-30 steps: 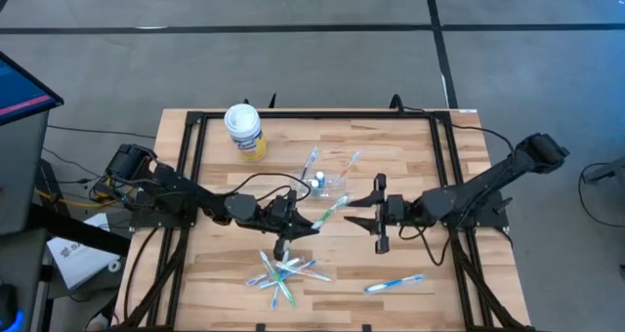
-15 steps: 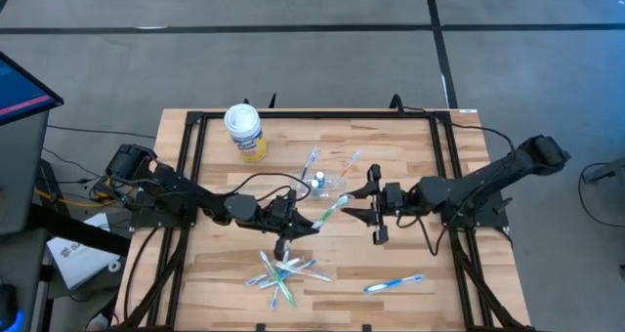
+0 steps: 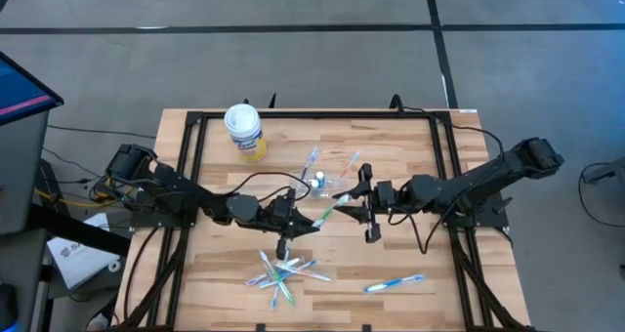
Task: Pick & Place toothbrushing station
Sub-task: Put the right green toothbrush into the transparent organizer
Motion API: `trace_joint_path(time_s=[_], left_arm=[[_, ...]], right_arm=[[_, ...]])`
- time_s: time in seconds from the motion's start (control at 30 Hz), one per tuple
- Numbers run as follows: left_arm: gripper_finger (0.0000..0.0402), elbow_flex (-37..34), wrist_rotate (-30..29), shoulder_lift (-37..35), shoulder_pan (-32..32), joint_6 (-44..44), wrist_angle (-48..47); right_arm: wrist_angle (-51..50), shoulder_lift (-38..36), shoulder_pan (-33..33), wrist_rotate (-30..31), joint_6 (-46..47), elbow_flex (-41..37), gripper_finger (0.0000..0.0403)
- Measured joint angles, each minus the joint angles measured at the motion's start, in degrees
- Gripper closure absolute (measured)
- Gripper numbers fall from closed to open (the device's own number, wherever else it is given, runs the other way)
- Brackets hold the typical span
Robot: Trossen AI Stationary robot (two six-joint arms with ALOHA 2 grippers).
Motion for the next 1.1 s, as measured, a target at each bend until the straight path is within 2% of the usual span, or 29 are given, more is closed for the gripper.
trace_joint_path(time_s=[0.37, 0.8, 1.1], left_arm=[[0.0382, 0.00, -0.66, 0.00, 0.00, 0.07, -0.21], [0.0317, 0.00, -2.61, 0.00, 0.00, -0.13, -0.35], [0.0300, 0.00, -2.64, -0.02, 0.00, -0.15, -0.55]], right_arm=[[0.35, -0.52, 0.22, -1.32, -1.56, 0.00, 0.0393], [-1.85, -0.52, 0.20, -2.49, -1.65, 0.00, 0.0398], [-5.16, -0.52, -0.72, -1.88, -0.33, 0.00, 0.0399]])
